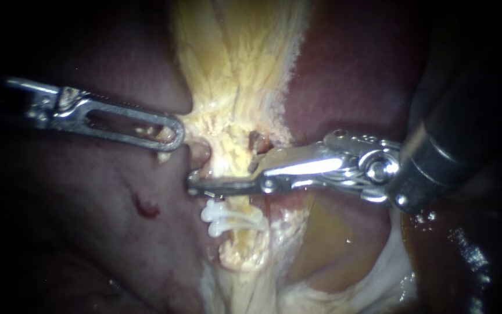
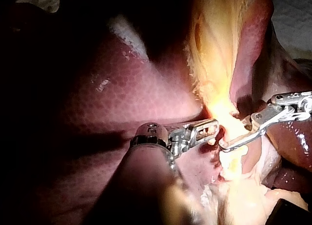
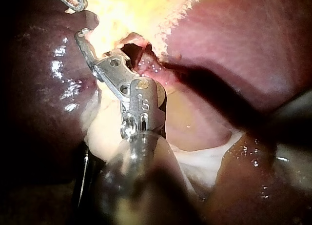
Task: Going back third clip left tube
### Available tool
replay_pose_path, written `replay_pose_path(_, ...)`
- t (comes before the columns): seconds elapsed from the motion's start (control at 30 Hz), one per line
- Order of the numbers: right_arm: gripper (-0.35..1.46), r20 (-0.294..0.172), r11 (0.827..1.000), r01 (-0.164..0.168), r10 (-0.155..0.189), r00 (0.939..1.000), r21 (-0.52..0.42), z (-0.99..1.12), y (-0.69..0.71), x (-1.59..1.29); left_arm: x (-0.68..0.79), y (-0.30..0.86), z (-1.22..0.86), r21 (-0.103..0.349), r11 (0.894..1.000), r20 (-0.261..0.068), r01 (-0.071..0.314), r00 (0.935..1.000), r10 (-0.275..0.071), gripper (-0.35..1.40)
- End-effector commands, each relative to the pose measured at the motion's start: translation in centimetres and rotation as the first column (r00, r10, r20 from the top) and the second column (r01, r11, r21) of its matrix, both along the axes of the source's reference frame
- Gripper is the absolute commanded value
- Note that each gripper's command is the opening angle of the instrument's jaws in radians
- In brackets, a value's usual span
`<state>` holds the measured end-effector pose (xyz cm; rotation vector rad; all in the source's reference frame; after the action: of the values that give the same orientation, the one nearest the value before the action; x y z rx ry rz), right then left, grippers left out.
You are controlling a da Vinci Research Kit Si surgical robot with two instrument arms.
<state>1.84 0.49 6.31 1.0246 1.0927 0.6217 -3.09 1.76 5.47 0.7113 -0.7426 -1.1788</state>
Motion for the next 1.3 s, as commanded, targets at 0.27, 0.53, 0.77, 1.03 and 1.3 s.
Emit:
replay_pose_path(0.27, 0.22, -0.015, 1.000, -0.009, 0.009, 0.9998, 0.012, 0.02, -0.08, 0.02, 0.01, 0.00, 0.00, 0.000, 1.000, -0.001, 0.000, 1.0000, 0.000, -0.35)
replay_pose_path(0.53, 0.48, -0.078, 0.990, -0.049, 0.039, 0.9962, -0.130, 0.06, -0.14, 0.14, 0.01, 0.00, 0.00, 0.000, 1.000, -0.001, 0.000, 1.0000, 0.000, -0.35)
replay_pose_path(0.77, 0.50, -0.092, 0.938, -0.081, 0.053, 0.9944, -0.337, 0.21, -0.16, 0.13, 0.01, 0.00, 0.00, 0.000, 1.000, -0.001, 0.000, 1.0000, 0.000, -0.35)
replay_pose_path(1.03, 0.50, -0.092, 0.894, -0.087, 0.052, 0.9944, -0.439, 0.36, -0.10, -0.18, 0.01, 0.00, 0.01, 0.000, 1.000, -0.001, 0.000, 1.0000, 0.000, -0.35)
replay_pose_path(1.3, 0.50, -0.123, 0.870, -0.088, 0.032, 0.9919, -0.485, 0.28, -0.10, -0.57, 0.01, 0.00, 0.01, 0.000, 1.000, -0.001, 0.000, 1.0000, 0.000, -0.35)
